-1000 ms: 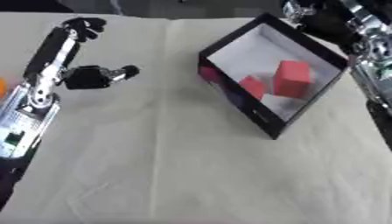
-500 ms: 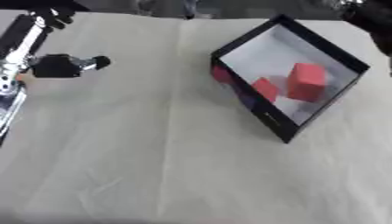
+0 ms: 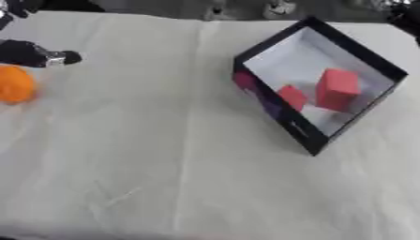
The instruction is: Pick up the objects with one hand, pass them to the other hand, and then place them into the box on the other side of the table.
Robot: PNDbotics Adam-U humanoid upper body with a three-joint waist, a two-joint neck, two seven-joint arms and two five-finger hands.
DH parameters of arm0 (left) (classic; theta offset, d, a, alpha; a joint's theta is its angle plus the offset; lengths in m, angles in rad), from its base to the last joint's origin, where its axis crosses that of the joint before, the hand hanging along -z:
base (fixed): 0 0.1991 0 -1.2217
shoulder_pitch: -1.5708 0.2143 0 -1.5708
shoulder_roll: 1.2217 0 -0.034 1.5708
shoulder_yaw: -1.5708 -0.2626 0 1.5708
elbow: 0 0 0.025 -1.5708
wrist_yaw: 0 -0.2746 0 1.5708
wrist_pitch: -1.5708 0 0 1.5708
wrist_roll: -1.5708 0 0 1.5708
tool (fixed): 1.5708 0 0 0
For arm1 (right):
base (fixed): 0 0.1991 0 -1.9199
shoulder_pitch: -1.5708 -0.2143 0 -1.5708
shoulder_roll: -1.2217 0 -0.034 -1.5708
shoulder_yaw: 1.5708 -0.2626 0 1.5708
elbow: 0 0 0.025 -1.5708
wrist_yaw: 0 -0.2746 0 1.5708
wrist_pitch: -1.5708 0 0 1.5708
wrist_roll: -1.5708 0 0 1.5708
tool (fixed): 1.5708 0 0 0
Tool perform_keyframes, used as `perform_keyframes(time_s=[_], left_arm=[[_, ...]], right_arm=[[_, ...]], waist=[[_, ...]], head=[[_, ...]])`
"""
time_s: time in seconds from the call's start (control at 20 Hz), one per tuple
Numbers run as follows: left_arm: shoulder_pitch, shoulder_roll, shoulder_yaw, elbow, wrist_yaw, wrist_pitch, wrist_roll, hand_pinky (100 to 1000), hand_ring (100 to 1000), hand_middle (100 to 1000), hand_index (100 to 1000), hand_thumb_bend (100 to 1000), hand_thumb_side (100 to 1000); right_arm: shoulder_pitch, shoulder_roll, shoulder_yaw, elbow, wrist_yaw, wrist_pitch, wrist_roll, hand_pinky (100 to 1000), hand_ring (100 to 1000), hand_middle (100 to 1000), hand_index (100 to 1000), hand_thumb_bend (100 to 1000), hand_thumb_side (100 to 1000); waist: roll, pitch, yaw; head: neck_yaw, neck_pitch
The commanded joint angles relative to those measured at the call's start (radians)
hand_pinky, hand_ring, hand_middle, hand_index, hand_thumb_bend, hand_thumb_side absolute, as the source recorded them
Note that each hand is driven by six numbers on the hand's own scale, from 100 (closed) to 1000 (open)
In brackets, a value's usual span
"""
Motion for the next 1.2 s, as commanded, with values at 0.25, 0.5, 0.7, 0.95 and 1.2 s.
perform_keyframes(time_s=[0.25, 0.5, 0.7, 0.95, 1.2], left_arm=[[-0.038, 0.090, 0.028, 0.138, -0.042, -0.041, -0.156, 872, 832, 777, 892, 882, 467], [-0.054, 0.102, 0.045, 0.210, -0.078, -0.044, -0.242, 871, 834, 776, 889, 893, 474], [-0.061, 0.107, 0.062, 0.263, -0.101, -0.028, -0.279, 865, 831, 770, 879, 881, 457], [-0.063, 0.106, 0.075, 0.304, -0.131, -0.002, -0.273, 862, 830, 767, 867, 858, 409], [-0.069, 0.098, 0.076, 0.346, -0.199, 0.026, -0.271, 863, 833, 771, 871, 823, 408]], right_arm=[[-0.003, -0.051, -0.021, -0.027, -0.008, 0.007, -0.015, 947, 987, 1000, 1000, 100, 480], [0.003, -0.055, -0.025, -0.027, -0.011, 0.013, -0.022, 947, 986, 1000, 1000, 100, 482], [0.008, -0.057, -0.026, -0.025, -0.010, 0.016, -0.026, 948, 986, 1000, 1000, 100, 484], [0.013, -0.055, -0.028, -0.023, -0.007, 0.019, -0.027, 948, 985, 1000, 1000, 100, 486], [0.017, -0.053, -0.027, -0.023, -0.003, 0.020, -0.027, 948, 984, 1000, 1000, 100, 482]], waist=[[0.015, -0.031, 0.003], [0.014, -0.031, 0.003], [0.015, -0.031, 0.004], [0.014, -0.030, 0.003], [0.012, -0.029, 0.001]], head=[[0.021, -0.001], [0.041, -0.002], [0.054, -0.003], [0.060, -0.005], [0.063, -0.009]])
